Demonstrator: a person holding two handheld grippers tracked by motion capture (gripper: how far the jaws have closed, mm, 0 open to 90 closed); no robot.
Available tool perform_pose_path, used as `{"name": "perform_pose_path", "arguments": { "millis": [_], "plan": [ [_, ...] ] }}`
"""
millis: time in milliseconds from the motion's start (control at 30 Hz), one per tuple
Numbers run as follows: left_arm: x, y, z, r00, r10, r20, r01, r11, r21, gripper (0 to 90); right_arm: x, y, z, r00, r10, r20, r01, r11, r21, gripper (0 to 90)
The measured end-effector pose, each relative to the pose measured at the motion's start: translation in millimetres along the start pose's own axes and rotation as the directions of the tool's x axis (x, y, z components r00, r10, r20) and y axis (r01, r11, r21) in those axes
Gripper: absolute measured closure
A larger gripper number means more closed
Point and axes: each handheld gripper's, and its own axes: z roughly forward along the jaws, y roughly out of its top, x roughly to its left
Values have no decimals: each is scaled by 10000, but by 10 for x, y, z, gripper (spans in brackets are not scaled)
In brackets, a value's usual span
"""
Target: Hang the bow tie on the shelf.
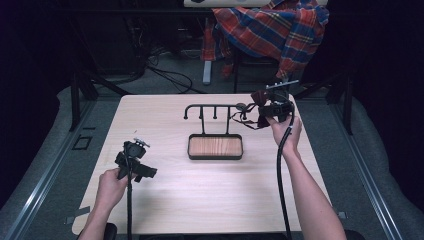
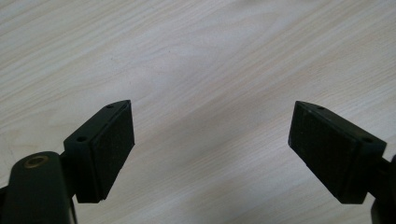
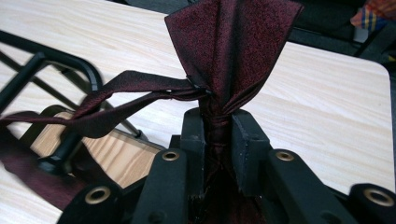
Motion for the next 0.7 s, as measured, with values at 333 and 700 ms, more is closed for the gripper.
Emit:
{"name": "perform_pose_path", "arguments": {
  "millis": [333,700],
  "plan": [
    [-5,4,2,9999,101,50,-101,9999,57,145,-22,-56,126,9983,561,-123,-560,9984,68,757],
    [-18,6,6,9999,121,25,-121,9999,69,145,22,-1,273,9948,1012,-106,-1015,9940,-411,757]
  ]
}}
